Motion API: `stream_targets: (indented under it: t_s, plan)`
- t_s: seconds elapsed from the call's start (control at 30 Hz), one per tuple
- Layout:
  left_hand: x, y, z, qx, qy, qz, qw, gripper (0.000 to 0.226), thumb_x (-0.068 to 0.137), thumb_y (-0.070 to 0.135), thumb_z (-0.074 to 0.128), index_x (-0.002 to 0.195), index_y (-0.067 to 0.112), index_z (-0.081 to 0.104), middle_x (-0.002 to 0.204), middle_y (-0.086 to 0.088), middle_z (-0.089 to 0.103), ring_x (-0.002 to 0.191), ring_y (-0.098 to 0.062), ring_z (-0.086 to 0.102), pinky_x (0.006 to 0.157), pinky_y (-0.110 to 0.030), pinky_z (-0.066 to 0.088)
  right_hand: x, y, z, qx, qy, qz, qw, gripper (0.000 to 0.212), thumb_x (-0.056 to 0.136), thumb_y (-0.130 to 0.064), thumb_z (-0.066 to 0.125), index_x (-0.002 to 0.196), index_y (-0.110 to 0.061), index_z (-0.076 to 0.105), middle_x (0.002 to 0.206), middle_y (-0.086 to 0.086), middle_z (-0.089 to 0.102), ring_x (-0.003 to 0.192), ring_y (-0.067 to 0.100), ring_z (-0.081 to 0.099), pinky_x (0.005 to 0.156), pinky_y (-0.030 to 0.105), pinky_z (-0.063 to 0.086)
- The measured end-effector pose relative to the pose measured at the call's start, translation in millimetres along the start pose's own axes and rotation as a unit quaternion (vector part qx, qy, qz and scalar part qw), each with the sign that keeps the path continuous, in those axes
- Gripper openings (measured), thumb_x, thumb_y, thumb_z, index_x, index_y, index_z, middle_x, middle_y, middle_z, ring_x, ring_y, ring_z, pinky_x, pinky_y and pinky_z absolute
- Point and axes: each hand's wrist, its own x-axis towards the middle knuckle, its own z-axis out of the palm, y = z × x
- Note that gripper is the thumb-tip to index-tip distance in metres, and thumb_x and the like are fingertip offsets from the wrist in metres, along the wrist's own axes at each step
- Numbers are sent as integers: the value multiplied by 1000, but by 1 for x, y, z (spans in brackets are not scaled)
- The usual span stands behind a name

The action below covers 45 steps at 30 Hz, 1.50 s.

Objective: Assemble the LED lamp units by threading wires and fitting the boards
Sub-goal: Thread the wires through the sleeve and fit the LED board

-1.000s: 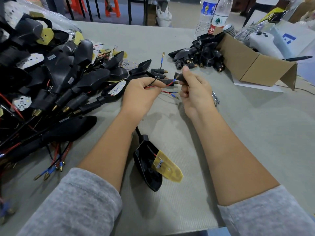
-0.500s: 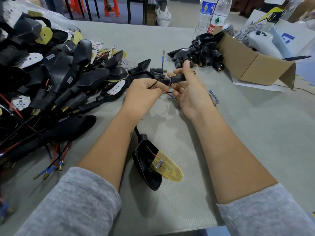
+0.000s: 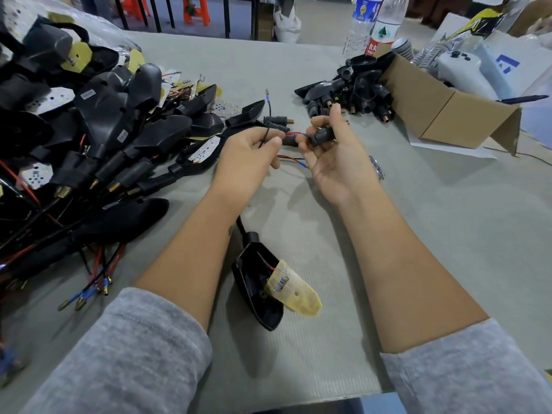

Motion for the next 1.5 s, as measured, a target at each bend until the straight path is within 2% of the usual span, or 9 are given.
stream_targets:
  t_s: [0.13, 0.23, 0.4, 0.5, 0.63, 0.8, 1.0, 1.17, 1.5]
  plan:
    - [3, 1, -4, -34, 17, -14, 999, 19, 97, 14, 54, 114, 15, 62, 56, 7, 57, 39, 1, 42, 40, -10, 30, -1, 3, 3, -24, -24, 18, 999, 38, 102, -39, 45, 84, -8, 58, 60, 0, 54, 56, 14, 56, 57, 21, 51]
    - [1, 3, -5, -72, 21, -31, 997, 9, 95, 15, 60, 100, 13, 68, 46, 19, 52, 40, 4, 43, 41, -8, 29, -2, 4, 4, -38, -26, 23, 999, 37, 102, -39, 45, 85, -9, 58, 60, -1, 54, 56, 12, 55, 57, 21, 51]
    - [-1, 7, -6, -73, 24, -48, 996, 10, 87, 15, 71, 78, 16, 66, 39, 19, 48, 35, 3, 39, 39, -9, 29, -2, 4, 4, -43, -17, 16, 999, 34, 102, -37, 45, 85, -10, 58, 62, -1, 56, 54, 11, 53, 56, 19, 50]
    - [-1, 5, -5, -53, 29, -47, 997, 14, 85, 16, 72, 72, 18, 66, 46, 18, 52, 40, 4, 42, 44, -9, 33, -1, 5, 5, -42, -1, 2, 999, 34, 102, -36, 45, 83, -10, 59, 68, 2, 59, 57, 11, 56, 58, 19, 50]
    - [2, 2, -6, -79, 61, -58, 993, 13, 89, 16, 68, 76, 19, 66, 73, 6, 68, 49, 2, 52, 46, -13, 36, 0, 4, 3, -28, 11, -10, 999, 29, 102, -37, 46, 93, -14, 62, 81, 4, 55, 73, 12, 57, 73, 21, 53]
    - [3, 1, -8, -115, 84, -56, 988, 16, 89, 7, 64, 76, 15, 64, 71, 6, 72, 55, -1, 64, 45, -13, 40, 2, 7, 0, -92, 17, -18, 995, 31, 101, -40, 45, 117, -19, 64, 73, -2, 34, 57, 9, 27, 55, 22, 26]
    - [1, 0, -9, -145, 84, -44, 985, 17, 87, 3, 67, 74, 13, 64, 64, 5, 71, 62, -4, 68, 51, -15, 46, 0, 5, -1, -59, 17, -11, 998, 26, 102, -31, 48, 110, -12, 62, 83, 1, 54, 60, 7, 55, 63, 18, 51]
    - [2, -1, -8, -149, 105, -39, 983, 15, 86, 1, 67, 75, 11, 63, 68, 0, 69, 60, -3, 67, 50, -15, 45, 0, 5, 0, -47, 9, -7, 999, 25, 101, -32, 50, 100, -12, 64, 65, -3, 62, 56, 9, 61, 59, 19, 53]
    - [3, 0, -9, -142, 88, -39, 985, 12, 86, 7, 68, 77, 13, 63, 76, -1, 73, 54, -4, 62, 49, -16, 42, -2, 4, 0, -37, -9, -19, 999, 22, 101, -29, 50, 101, -10, 61, 86, 8, 59, 65, 15, 66, 64, 23, 56]
